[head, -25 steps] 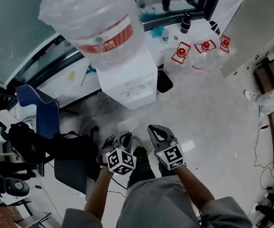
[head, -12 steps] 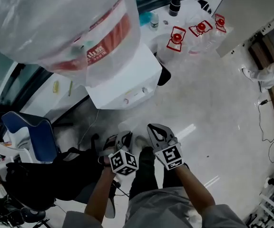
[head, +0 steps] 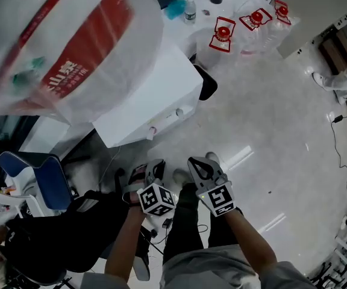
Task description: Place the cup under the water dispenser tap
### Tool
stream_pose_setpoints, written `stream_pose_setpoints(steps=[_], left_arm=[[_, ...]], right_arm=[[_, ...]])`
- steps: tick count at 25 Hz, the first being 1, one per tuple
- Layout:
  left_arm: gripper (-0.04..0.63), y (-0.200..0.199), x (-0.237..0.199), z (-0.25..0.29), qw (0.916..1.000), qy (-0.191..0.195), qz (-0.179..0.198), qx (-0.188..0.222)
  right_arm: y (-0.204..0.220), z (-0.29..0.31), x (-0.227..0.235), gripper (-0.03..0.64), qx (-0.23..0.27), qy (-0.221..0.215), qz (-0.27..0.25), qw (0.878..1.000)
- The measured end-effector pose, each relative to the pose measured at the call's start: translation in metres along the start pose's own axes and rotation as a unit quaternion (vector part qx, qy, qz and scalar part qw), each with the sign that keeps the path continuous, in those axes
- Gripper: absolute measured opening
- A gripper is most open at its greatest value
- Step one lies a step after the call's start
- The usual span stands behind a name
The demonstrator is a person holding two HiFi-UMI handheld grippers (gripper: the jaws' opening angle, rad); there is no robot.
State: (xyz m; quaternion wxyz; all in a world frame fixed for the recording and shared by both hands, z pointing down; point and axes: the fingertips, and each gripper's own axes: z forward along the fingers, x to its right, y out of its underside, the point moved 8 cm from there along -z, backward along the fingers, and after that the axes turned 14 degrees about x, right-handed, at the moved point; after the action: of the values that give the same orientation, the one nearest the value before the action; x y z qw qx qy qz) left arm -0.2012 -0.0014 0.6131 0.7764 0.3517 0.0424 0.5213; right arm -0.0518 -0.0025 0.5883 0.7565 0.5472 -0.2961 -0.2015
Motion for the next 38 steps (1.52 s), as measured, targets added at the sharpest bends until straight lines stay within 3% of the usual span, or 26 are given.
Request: stream_pose_setpoints(steps=[7,13,20,30,38], left_arm=[[0.02,0.036,-0.005,0.069,0.9974,0.006,0.052,-0.049],[0.02,0.066,-0.005,0.122,0.9927,0.027,0.074,-0.091],[0.02,0.076,-0.006,0.161,0.9781,0.02,0.126,-0.164],[0.02,0.09,-0.017,0.185,0.9565,0.023,0.158,-0.244],[0.02,0.09,-0.015,0.195,0.946,0.03,0.186,-0.264]], right_arm=[[0.045,0.029,0.032,0.011,0.01,0.001,0.012,1.0],[0.085,0.043,0.052,0.011,0.004,-0.01,0.022,1.0],[0.124,0.045,0.063,0.011,-0.009,-0.013,0.043,0.999],[0.142,0.051,0.066,0.011,-0.004,-0.025,0.061,0.998],[0.148,0.049,0.069,0.011,-0.006,-0.025,0.068,0.997]])
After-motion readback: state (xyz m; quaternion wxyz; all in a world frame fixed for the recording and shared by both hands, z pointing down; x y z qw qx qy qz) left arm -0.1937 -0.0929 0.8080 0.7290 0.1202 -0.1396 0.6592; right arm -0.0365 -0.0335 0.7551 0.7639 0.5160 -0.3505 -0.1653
